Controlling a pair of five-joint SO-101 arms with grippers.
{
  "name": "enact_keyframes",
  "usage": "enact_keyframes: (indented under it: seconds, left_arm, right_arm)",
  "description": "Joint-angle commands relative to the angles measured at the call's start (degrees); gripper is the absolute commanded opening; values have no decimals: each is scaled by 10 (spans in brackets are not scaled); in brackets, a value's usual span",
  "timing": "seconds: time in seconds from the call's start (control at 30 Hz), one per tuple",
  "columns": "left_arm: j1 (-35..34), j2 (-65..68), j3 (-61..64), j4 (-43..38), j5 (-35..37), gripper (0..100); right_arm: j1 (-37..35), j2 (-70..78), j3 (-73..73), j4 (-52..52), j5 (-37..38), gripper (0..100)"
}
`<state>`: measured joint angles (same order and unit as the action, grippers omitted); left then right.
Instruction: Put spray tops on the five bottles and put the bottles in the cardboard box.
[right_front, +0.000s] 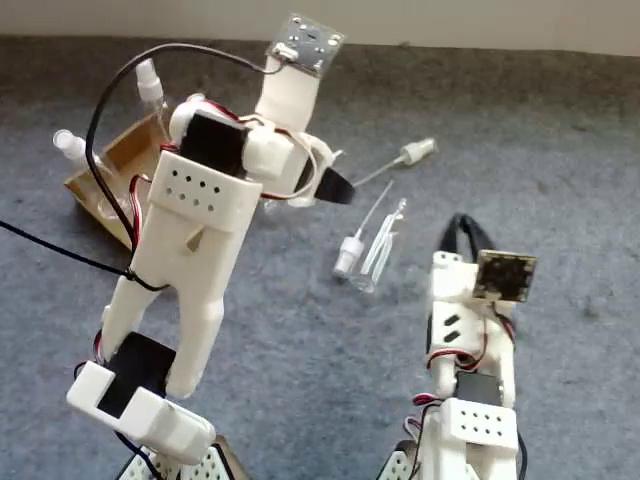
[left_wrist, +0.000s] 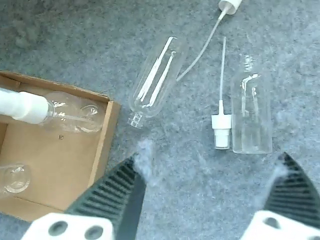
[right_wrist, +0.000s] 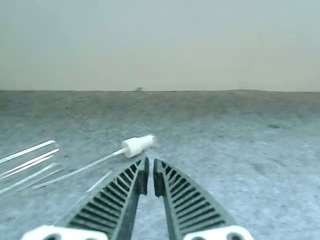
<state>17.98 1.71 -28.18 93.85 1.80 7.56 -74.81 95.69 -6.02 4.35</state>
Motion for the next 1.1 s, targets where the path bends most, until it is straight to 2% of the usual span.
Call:
enact_keyframes:
  seconds: [0.0,0.23,0.6,1.07]
  left_arm:
    - [40,14,-16,3,-4,333]
    - [46,153,-160,57,-3,333]
    - [86,381,-342,57,-2,333]
    - [135,669,-576,-31,-4,333]
  right_arm:
    - [60,-6,78,-17,4,26]
    - [97,-6,78,16,4,26]
    - [99,-6,73,56,4,26]
    - [99,-3,73,57,4,26]
